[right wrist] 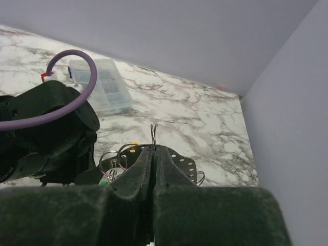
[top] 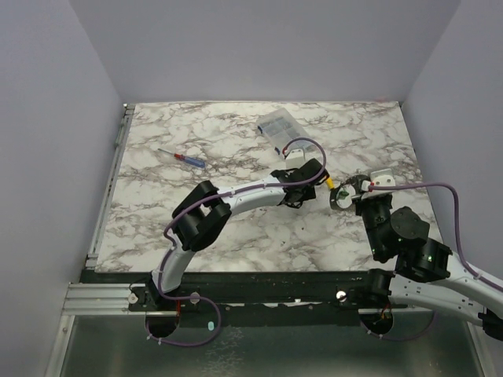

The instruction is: Put the keys on the keyring

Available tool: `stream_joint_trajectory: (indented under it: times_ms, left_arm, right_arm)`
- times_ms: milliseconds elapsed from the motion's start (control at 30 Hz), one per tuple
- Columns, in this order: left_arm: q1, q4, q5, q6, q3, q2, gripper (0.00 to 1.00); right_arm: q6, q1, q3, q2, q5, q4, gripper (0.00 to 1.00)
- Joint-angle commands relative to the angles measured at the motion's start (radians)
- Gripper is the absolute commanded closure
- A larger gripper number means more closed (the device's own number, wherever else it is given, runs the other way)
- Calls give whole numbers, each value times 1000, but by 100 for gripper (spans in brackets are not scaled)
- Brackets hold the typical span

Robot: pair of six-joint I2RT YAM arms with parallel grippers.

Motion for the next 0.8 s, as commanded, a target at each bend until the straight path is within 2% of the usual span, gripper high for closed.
stream_joint_trajectory:
  times_ms: [0, 533, 767]
  left_arm:
    - [-4, -65, -67, -18, 48, 50, 53]
    - [-5, -66, -78, 20, 118, 136, 61]
    - [-6, -66, -82, 34, 121, 146, 78]
  right_arm:
    - [21, -3, 10, -7, -24, -3, 99]
    - [49, -3, -4, -6, -77, -10, 99]
    - [54, -2, -4, 2, -90, -10, 99]
